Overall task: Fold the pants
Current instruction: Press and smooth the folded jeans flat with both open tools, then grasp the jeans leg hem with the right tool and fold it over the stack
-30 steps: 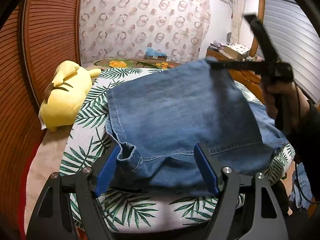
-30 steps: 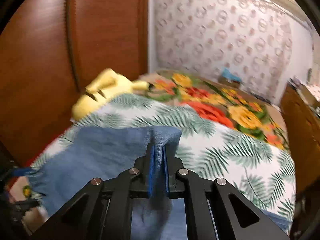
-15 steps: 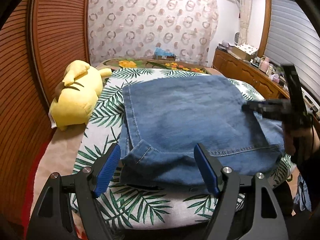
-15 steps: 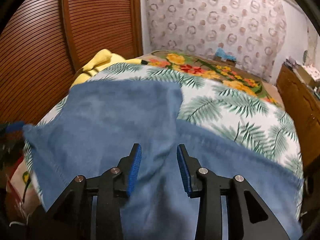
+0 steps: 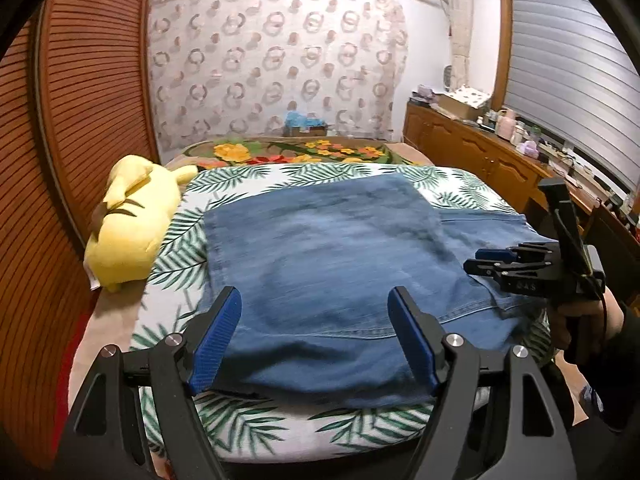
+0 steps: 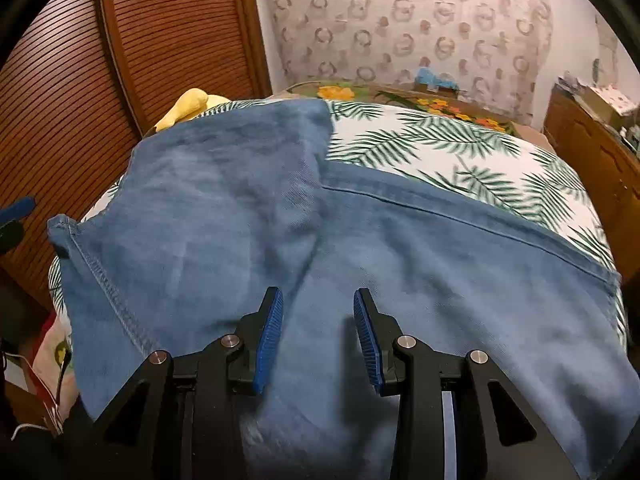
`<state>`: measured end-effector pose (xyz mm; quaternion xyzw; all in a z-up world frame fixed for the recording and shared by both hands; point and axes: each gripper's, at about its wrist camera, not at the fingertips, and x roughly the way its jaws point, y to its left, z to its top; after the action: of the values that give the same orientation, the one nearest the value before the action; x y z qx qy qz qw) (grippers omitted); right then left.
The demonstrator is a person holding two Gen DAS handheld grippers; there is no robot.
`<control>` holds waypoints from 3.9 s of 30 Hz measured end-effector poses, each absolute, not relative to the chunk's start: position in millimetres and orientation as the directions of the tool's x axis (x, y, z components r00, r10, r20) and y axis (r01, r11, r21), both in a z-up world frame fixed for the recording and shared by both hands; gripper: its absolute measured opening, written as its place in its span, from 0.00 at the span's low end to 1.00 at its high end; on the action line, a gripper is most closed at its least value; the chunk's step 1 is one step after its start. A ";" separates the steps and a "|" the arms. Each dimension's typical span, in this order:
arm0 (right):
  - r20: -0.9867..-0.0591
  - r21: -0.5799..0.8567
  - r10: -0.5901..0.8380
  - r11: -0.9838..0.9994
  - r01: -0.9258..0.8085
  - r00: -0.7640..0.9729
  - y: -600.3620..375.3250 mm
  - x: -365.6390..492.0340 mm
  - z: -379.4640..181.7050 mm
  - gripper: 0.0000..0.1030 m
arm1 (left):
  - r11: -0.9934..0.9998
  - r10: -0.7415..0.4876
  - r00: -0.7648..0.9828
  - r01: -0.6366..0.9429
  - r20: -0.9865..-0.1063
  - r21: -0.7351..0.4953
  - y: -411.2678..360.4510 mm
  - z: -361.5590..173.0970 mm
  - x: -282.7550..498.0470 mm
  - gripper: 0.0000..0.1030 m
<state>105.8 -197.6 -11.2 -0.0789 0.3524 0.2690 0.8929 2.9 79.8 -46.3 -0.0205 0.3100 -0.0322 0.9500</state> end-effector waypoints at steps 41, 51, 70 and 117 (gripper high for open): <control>-0.657 -0.011 0.099 0.990 -0.140 0.747 -355.1 35.8 -10.1 0.50 | 0.986 -0.156 0.712 0.153 -0.685 -0.065 11.2 -124.2 44.4 0.79; -0.664 0.036 0.127 0.990 -0.138 0.737 -365.0 41.1 -15.2 0.50 | 0.987 -0.148 0.716 0.151 -0.683 -0.056 8.5 -125.2 44.3 0.79; -0.606 0.085 0.266 0.959 -0.272 0.749 -349.4 28.0 14.8 0.10 | 0.985 -0.171 0.742 0.151 -0.648 -0.086 16.6 -93.4 32.5 0.79; -0.529 0.048 0.698 0.592 -0.805 0.482 -151.3 95.1 86.5 0.10 | 0.992 -0.098 0.824 0.035 -0.557 -0.122 87.2 -57.9 -5.2 0.79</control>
<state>95.1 -151.3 86.5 -0.1039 0.2560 0.4398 0.8545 -5.2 87.2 -57.9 -0.0531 0.2942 -0.0349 0.9536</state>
